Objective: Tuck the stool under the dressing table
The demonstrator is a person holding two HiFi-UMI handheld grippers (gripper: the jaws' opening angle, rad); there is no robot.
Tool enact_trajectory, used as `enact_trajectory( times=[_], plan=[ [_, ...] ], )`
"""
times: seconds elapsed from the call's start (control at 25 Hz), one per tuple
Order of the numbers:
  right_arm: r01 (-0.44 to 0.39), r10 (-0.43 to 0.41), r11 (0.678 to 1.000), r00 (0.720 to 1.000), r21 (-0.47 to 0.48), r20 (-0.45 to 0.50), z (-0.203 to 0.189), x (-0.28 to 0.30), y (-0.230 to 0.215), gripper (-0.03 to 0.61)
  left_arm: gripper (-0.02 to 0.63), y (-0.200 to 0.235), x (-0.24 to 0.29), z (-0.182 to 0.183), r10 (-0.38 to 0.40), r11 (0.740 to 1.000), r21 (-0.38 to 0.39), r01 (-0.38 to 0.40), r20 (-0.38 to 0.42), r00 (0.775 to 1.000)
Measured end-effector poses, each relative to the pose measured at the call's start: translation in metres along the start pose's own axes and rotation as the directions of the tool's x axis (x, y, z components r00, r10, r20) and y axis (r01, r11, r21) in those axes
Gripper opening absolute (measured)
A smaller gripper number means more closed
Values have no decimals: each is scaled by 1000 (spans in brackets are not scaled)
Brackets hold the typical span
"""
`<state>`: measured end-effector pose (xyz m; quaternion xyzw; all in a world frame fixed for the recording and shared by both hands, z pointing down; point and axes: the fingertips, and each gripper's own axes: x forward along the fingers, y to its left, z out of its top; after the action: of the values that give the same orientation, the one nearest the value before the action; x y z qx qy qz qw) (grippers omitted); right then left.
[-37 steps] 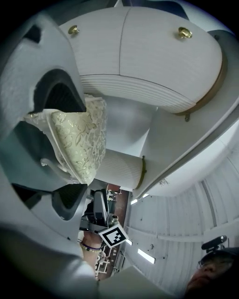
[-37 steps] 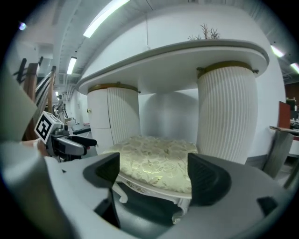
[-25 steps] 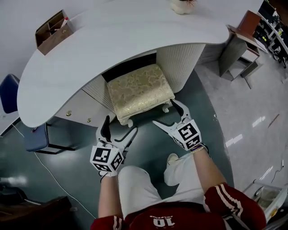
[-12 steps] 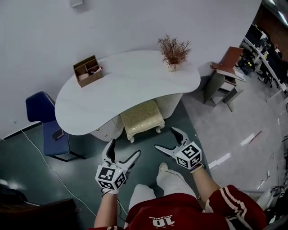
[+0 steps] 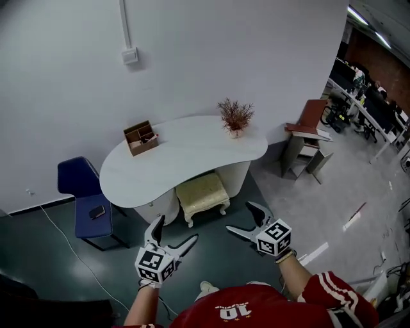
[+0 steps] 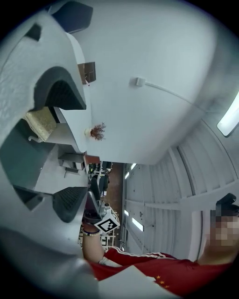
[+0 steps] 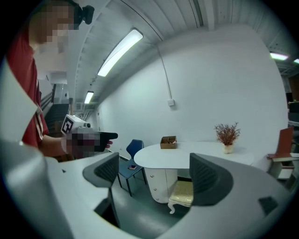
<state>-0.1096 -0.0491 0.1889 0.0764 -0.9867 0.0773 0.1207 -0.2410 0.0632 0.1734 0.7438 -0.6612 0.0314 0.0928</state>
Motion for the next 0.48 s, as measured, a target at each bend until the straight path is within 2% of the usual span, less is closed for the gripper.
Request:
enact_trajectory(
  times=[0.28, 0.48],
  plan=[
    [-20, 24, 998, 997, -52, 78, 25, -62, 21, 460, 506, -37, -38, 24, 125, 989, -92, -115, 115, 985],
    [-10, 19, 998, 987, -59, 160, 50, -125, 19, 458, 499, -84, -58, 44, 175, 984, -44, -170, 129, 976]
  ],
)
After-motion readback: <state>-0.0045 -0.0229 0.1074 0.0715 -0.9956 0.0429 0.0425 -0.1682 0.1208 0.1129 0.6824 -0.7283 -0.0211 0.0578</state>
